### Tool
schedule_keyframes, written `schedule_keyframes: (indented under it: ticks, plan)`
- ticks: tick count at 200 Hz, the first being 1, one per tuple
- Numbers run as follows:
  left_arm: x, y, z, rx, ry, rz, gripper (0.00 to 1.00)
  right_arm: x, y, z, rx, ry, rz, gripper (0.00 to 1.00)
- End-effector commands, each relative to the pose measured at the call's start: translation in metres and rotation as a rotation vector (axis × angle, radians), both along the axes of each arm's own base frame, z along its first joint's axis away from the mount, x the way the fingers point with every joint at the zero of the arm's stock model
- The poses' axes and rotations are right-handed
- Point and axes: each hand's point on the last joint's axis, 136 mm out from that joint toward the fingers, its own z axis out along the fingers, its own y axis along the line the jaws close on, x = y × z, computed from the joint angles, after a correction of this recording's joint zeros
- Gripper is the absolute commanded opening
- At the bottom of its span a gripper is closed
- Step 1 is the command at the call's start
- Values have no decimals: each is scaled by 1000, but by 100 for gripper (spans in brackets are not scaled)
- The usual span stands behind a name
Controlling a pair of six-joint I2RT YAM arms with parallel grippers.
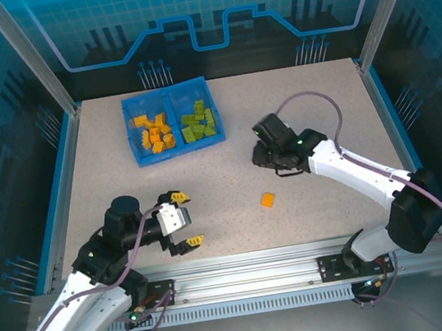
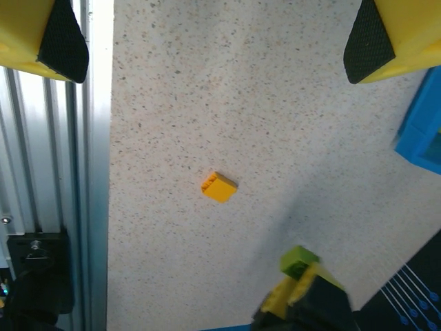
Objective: Sort the legos into containers by color
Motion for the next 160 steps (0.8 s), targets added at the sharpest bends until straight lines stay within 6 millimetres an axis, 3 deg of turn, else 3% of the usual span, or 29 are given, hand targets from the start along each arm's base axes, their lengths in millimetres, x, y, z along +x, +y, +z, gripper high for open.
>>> schedule_keyframes:
  ticks: [1,22,47,52,76,94,109,119,137,160]
  plan:
    - [13,4,9,-35,-39,85,99,33,38,63,-87,-269,199,35]
    - [27,15,18,-57,-53,204,99,65,66,79,-142,-353,281,35]
    - [35,23,22,-61,-68,275,99,107,100,77,-213,-409,364,35]
    - [36,24,21,-58,-68,281,99,116,106,85,-215,-435,371,35]
    - [38,26,16,-44,-67,296,99,159,135,65,-248,-432,419,36]
    - [38,27,14,-39,-64,299,99,189,150,50,-264,-423,428,36]
    - [39,27,14,-41,-67,305,99,212,161,49,-268,-446,429,37]
    - [41,28,13,-39,-68,311,99,230,170,35,-275,-449,439,37]
    - [42,28,11,-37,-66,318,99,252,179,30,-262,-478,437,38]
    - [43,30,8,-24,-62,331,99,268,191,26,-182,-531,444,48]
